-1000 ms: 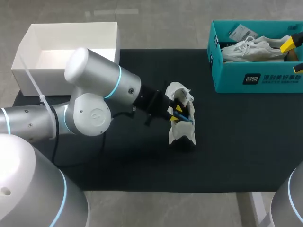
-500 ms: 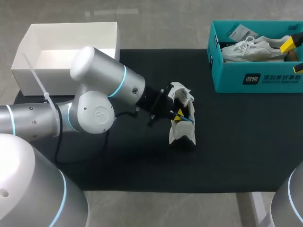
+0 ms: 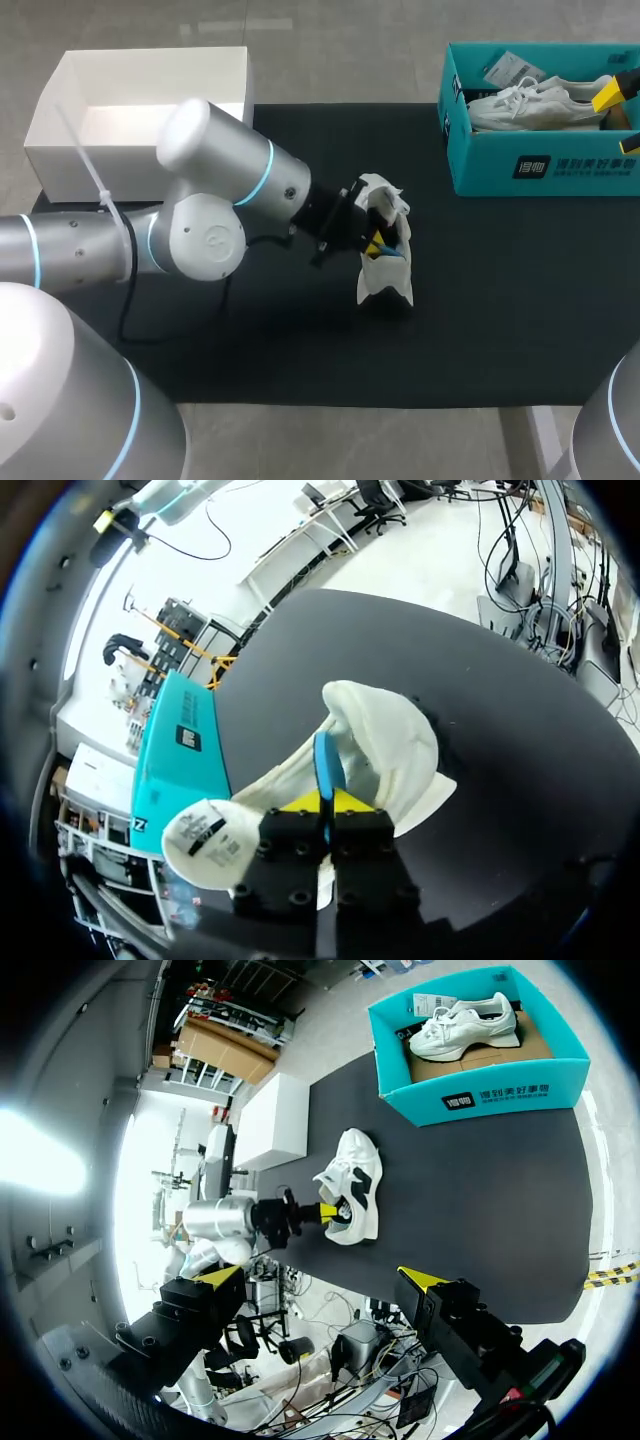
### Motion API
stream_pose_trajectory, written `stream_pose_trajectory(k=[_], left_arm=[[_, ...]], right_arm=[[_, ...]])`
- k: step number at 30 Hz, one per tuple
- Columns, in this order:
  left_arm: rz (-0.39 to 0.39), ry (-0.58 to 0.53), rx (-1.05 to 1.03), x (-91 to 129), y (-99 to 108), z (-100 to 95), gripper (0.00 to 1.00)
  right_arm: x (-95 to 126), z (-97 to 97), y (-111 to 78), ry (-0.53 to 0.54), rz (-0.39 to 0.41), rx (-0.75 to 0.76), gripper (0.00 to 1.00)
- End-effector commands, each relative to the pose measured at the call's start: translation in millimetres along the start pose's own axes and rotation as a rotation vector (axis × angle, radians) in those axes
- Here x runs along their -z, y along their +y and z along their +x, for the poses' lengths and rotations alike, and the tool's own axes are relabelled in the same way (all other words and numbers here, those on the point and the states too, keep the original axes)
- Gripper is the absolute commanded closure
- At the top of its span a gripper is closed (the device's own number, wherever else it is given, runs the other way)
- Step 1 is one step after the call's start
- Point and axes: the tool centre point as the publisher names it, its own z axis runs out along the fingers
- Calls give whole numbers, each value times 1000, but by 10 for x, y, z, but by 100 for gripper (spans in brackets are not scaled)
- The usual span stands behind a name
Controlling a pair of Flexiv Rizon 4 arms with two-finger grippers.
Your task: Take the shoe out of the shoebox, open the shoe tongue, remove and reinsert the insole, then place the shoe into the shoebox
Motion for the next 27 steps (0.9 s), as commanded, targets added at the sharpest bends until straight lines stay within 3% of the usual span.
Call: stream_pose_trajectory(k=[1,5,12,13,15,16,18,22,24,27], left_arm=[[-14,0,3,-84,33,-34,100],[27,23,15,-62,-86,19,100],[29,25,12,-62,-127,42,99],[28,24,12,-38,-134,36,75],[32,13,17,30,-161,13,41],[30,9,15,62,-165,1,30],[23,-1,8,116,-173,-20,23],[16,-5,0,170,-187,-37,35],[14,-5,-2,177,-189,-40,51],[12,-1,-4,167,-182,-35,63]], right_arm=[[-4,-3,9,-2,2,-1,0],[-4,-3,9,-2,2,-1,0],[-4,-3,9,-2,2,-1,0],[-4,-3,9,-2,2,-1,0],[-4,-3,9,-2,2,-1,0],[-4,-3,9,-2,2,-1,0],[-4,-3,9,-2,2,-1,0],[-4,-3,9,-2,2,-1,0],[-4,-3,9,-2,2,-1,0],[-4,-3,9,-2,2,-1,0]])
